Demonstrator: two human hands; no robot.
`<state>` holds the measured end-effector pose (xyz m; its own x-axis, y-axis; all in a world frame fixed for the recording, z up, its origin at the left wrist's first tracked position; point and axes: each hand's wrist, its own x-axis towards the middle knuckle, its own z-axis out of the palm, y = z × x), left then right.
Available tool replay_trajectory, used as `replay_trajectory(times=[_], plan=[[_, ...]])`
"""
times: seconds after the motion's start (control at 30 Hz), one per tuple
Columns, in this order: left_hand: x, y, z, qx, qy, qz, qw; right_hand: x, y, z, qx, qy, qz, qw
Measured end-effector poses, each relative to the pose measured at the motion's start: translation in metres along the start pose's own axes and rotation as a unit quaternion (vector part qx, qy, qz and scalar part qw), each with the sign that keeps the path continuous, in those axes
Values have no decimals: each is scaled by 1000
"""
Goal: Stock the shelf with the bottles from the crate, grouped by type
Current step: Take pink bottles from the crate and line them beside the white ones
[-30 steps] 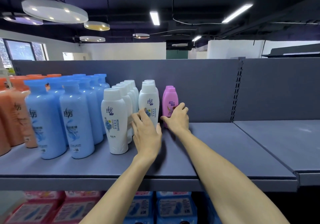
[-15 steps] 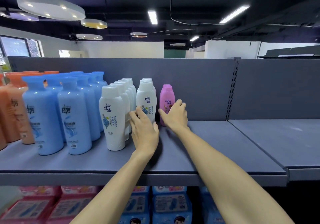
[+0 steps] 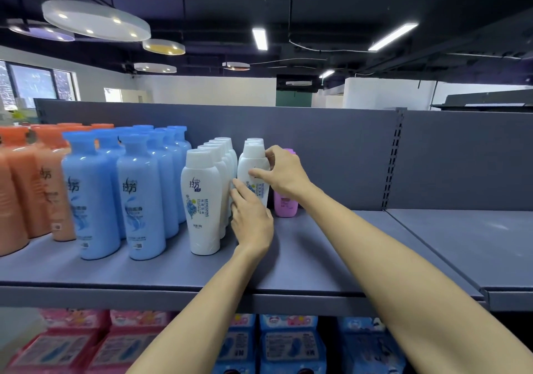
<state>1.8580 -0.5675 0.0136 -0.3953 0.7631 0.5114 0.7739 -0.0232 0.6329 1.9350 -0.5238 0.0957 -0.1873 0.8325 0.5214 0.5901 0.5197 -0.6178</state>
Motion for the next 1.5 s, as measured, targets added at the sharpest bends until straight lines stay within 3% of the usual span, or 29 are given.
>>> replay_trajectory(times=[0.5,0.6,0.73,0.93,1.2,1.3,1.4,1.5], plan=[[-15,-4,-17,1,-14,24,1000,-6,-12,7,-28,14,38,999],[-24,-8,-35,-22,-35,46,998,-22,-18,6,-66,48,37,996],[-47,-15,-74,-37,-36,103,993,-70,-34,-2,-106,62,0,992],[-130,-84,-133,-30,63,152,986,-211,-33,-6,21,30,-43,998],[-216,-158,-112,8,-58,86,995,-315,1,62,63,-69,28,995],[-259,-205,-89,40,-132,30,990,-361,42,105,57,-135,102,984],[-317,-265,-64,87,-225,-48,969,-426,96,157,37,-217,219,950],[-383,-325,-37,134,-327,-119,928,-500,153,208,-18,-312,321,894]])
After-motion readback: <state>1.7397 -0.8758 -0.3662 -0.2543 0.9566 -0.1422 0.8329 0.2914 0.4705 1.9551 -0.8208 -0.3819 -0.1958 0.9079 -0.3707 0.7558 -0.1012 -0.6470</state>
